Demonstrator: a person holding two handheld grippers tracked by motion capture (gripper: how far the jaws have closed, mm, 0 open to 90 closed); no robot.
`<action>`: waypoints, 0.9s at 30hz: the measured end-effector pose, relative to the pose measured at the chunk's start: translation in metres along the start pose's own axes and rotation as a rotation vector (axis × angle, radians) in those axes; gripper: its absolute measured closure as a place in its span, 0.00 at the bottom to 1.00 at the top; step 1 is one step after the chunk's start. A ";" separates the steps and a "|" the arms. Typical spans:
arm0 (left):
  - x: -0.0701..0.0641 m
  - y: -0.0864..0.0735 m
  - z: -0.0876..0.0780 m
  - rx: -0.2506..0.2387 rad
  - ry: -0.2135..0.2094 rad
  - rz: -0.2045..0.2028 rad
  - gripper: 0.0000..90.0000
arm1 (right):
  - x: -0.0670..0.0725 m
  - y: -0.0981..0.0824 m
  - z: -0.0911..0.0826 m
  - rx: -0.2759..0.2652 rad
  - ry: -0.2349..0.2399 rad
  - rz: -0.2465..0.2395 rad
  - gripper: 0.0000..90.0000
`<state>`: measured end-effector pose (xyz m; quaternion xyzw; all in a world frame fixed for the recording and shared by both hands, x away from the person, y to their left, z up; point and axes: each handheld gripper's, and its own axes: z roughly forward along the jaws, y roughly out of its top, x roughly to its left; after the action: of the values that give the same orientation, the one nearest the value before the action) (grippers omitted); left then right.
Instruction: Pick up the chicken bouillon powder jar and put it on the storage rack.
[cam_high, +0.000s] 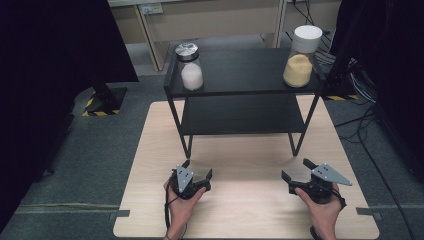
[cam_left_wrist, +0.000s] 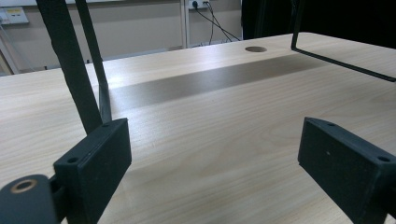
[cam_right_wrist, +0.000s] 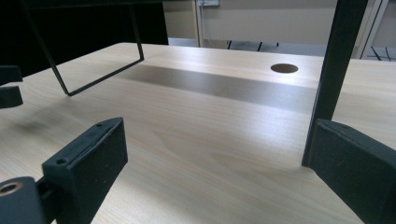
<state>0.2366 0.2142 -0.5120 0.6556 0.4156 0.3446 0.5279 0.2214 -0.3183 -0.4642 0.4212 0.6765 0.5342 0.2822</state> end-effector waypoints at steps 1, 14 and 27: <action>0.000 0.000 0.000 -0.001 0.000 0.000 0.10 | 0.000 -0.001 0.000 0.002 -0.001 0.001 0.05; 0.000 0.000 0.000 0.001 0.000 0.001 0.10 | -0.001 -0.009 0.000 0.015 -0.008 0.012 0.05; 0.000 0.000 0.000 0.002 -0.001 0.000 0.10 | 0.000 -0.015 0.002 0.024 -0.014 0.012 0.05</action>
<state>0.2369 0.2140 -0.5117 0.6563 0.4157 0.3441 0.5274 0.2191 -0.3185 -0.4788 0.4323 0.6784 0.5248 0.2784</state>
